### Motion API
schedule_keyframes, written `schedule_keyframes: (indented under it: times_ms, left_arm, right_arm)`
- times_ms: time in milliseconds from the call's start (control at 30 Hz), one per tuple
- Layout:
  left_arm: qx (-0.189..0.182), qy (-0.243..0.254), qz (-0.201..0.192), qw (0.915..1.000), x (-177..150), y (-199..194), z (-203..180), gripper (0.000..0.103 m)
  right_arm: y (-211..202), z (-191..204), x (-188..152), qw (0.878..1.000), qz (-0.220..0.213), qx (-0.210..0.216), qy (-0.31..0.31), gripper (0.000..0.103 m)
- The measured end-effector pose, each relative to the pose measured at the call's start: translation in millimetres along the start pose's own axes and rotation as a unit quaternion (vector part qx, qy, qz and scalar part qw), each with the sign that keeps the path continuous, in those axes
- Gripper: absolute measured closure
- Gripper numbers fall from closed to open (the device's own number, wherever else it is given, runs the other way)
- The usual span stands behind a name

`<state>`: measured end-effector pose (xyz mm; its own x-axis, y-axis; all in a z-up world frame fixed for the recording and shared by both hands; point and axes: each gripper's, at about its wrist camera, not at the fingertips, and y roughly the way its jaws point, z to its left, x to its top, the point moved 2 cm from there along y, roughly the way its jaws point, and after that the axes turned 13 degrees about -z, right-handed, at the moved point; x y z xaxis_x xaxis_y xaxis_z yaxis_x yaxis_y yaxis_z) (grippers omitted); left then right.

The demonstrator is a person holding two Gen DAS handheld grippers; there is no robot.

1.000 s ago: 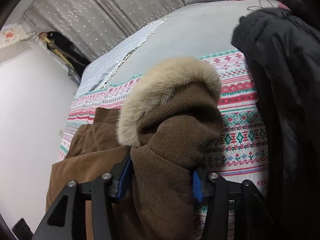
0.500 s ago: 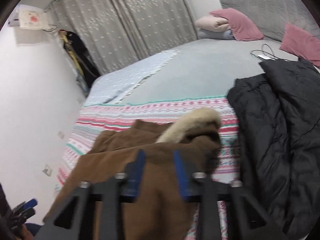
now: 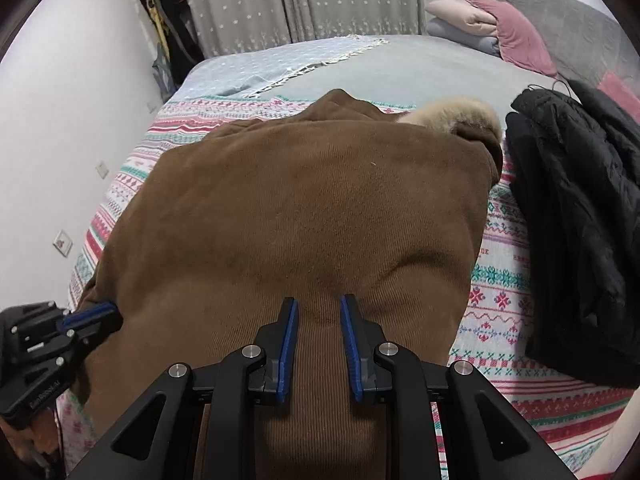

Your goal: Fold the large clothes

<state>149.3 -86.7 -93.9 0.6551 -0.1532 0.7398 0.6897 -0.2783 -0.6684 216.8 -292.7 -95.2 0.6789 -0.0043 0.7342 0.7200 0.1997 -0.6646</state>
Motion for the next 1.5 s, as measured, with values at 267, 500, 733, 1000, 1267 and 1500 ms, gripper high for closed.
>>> schedule_keyframes:
  times_ms: [267, 500, 733, 1000, 1267, 1500]
  left_arm:
    - [0.004, -0.011, 0.0, 0.9999, -9, 8, 1, 0.095]
    - [0.007, -0.009, -0.021, 0.9997, -8, -6, -1, 0.095]
    - [0.02, 0.004, -0.036, 0.9992, -6, -41, -2, 0.086]
    - [0.076, 0.02, -0.115, 0.9902, -5, -118, 6, 0.019]
    - [0.075, -0.025, -0.132, 0.988, -26, -154, 20, 0.008]
    - [0.089, -0.034, -0.167, 0.9813, -37, -174, 13, 0.001]
  right_arm:
    - [21, -5, -7, 1.0, 0.02, 0.0, 0.019, 0.082]
    - [1, 3, -6, 1.0, -0.016, -0.017, 0.013, 0.079]
    - [-60, 29, -31, 0.998, -0.052, -0.038, 0.021, 0.06]
    - [-143, 51, -75, 0.991, -0.118, -0.046, 0.048, 0.038]
    - [-207, 73, -106, 0.979, -0.179, -0.06, 0.082, 0.015]
    - [-218, 96, -100, 0.975, -0.204, -0.075, 0.042, 0.001]
